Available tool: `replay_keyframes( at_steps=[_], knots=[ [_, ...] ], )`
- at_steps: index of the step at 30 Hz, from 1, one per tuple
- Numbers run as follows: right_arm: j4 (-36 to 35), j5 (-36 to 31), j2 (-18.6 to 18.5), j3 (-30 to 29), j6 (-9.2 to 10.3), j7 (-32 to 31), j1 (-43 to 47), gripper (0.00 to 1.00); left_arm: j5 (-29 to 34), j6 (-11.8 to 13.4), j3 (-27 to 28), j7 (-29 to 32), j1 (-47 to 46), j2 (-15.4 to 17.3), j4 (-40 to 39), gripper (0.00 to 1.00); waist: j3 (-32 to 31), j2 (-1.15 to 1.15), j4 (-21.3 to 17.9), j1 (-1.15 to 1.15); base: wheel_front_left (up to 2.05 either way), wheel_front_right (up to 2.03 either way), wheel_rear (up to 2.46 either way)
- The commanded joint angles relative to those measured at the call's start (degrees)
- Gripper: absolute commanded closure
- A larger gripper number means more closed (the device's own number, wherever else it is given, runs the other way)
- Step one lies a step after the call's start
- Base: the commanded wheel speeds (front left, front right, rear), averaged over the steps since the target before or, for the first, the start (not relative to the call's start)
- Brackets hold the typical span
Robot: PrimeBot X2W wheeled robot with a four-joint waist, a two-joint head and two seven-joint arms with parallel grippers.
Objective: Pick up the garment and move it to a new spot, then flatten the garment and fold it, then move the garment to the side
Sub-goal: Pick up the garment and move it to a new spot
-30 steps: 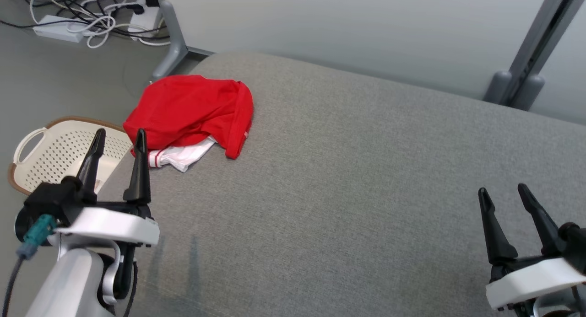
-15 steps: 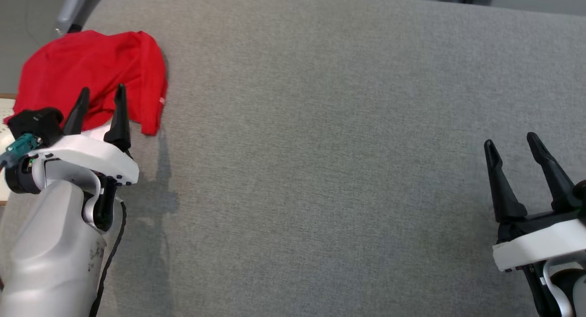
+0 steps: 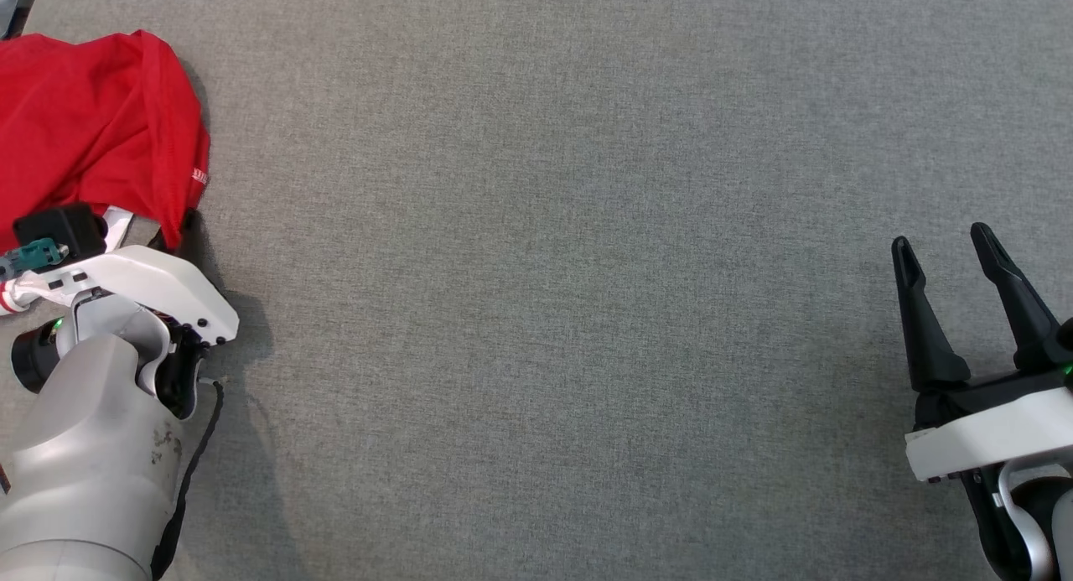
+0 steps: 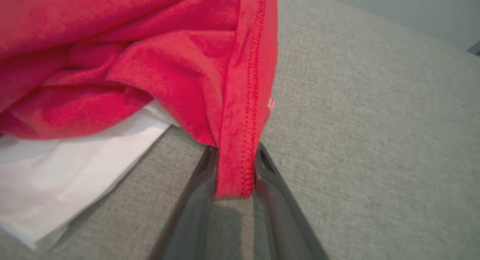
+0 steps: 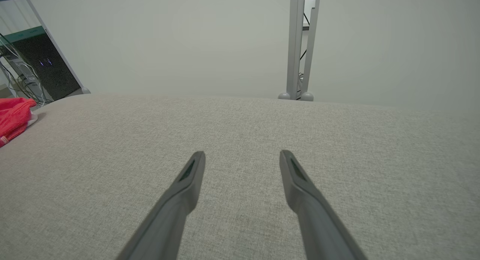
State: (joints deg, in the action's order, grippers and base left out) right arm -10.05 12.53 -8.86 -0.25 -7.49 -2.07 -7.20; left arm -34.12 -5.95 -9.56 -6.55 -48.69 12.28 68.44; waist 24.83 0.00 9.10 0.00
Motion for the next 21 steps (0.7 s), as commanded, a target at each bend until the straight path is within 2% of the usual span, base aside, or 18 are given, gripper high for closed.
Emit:
replay_keyframes(
  at_steps=[1,5,10,19,21],
  knots=[
    [0.26,0.08,-0.02,-0.31,-0.01,0.35,-0.63,0.0,0.02,-0.33,-0.31,-1.39,-0.76,0.52,0.68,1.0,-0.07,0.0,0.03,0.0,0.0,0.0,0.0],
    [1.19,0.16,0.27,-0.59,-0.01,0.91,-0.44,0.0,1.08,-0.57,-0.83,-6.76,-1.63,1.48,0.58,1.0,-1.51,0.0,0.21,0.0,0.0,0.0,0.0],
    [2.68,0.33,0.86,-0.56,-0.01,1.85,0.24,0.0,2.92,0.5,-0.64,-8.6,-0.4,3.23,-3.38,1.0,-4.89,0.0,0.16,0.0,0.0,0.0,0.0],
    [5.64,0.56,2.52,-0.25,-0.01,3.49,3.01,0.0,8.63,4.33,5.92,-8.66,12.7,5.62,-26.92,1.0,-13.2,0.0,-0.83,0.0,0.0,0.0,0.0],
    [6.05,0.62,2.69,-0.21,-0.01,3.7,3.33,0.0,9.21,4.67,6.55,-8.67,14.7,5.66,-29.51,1.0,-14.19,0.0,-1.05,0.0,0.0,0.0,0.0]
  ],
)
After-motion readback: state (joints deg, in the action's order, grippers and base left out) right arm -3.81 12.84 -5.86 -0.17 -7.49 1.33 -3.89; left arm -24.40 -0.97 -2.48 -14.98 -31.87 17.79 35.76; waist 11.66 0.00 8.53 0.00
